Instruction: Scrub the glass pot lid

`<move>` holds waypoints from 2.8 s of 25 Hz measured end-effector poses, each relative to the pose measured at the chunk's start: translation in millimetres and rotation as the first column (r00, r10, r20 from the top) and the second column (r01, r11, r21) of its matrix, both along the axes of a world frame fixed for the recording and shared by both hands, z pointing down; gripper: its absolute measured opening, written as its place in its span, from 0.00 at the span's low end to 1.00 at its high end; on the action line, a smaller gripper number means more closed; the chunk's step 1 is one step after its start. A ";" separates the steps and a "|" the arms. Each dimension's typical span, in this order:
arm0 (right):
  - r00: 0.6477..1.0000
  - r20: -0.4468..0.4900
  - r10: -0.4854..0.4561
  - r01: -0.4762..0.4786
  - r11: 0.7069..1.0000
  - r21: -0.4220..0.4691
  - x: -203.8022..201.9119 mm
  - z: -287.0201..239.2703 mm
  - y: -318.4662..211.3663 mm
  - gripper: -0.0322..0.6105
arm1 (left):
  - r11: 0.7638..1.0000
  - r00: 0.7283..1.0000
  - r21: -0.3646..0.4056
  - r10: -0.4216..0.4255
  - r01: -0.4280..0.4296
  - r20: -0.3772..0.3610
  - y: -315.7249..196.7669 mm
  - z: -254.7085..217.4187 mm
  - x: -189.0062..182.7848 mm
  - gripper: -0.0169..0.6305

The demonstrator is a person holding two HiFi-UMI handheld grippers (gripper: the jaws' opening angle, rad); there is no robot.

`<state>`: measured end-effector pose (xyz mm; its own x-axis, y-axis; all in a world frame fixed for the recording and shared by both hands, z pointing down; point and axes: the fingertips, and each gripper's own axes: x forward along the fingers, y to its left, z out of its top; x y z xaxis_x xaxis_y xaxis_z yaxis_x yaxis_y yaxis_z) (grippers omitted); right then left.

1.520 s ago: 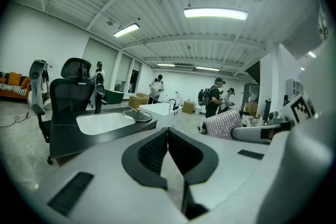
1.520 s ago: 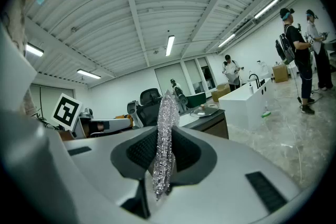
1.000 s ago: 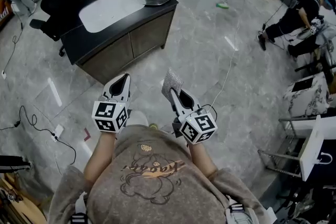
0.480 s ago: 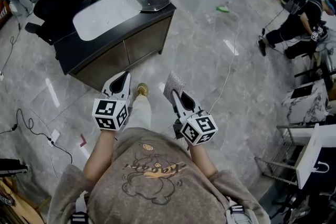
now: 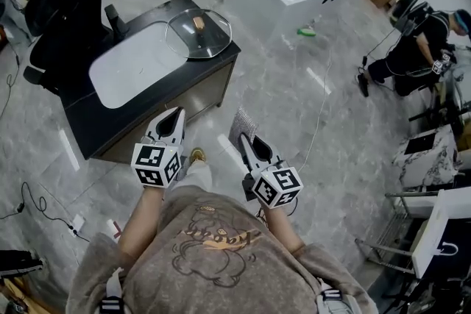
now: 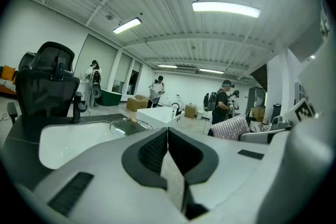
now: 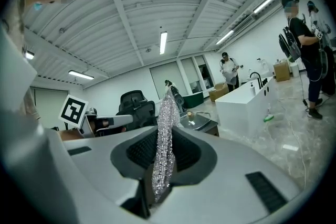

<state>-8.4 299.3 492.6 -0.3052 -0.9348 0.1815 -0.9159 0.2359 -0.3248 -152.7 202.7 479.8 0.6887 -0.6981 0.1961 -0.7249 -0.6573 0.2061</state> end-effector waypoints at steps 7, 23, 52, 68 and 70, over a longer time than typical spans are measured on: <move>1.000 -0.016 0.009 -0.009 1.000 0.010 14.5 -22.9 -105.1 0.18 | 1.000 1.000 -0.023 0.016 -0.016 0.008 -103.2 -8.6 16.0 0.05; 0.999 -0.029 0.019 -0.019 1.000 -0.001 46.3 -24.2 -228.0 0.18 | 0.997 0.999 -0.065 -0.044 0.046 0.022 -229.1 -6.2 44.8 0.05; 0.957 0.015 -0.289 0.289 0.957 -0.038 116.8 -8.2 -396.8 0.18 | 0.935 0.940 -0.150 -0.297 0.322 0.168 -357.1 25.1 106.5 0.41; 0.979 0.013 -0.206 0.206 0.975 -0.078 136.3 5.6 -426.4 0.18 | 0.861 0.912 -0.345 -0.272 0.374 0.308 -429.2 142.8 126.1 0.41; 0.981 0.012 -0.193 0.193 0.977 -0.086 142.5 7.6 -428.1 0.18 | 0.846 0.900 -0.362 -0.271 0.392 0.341 -434.6 160.6 128.6 0.41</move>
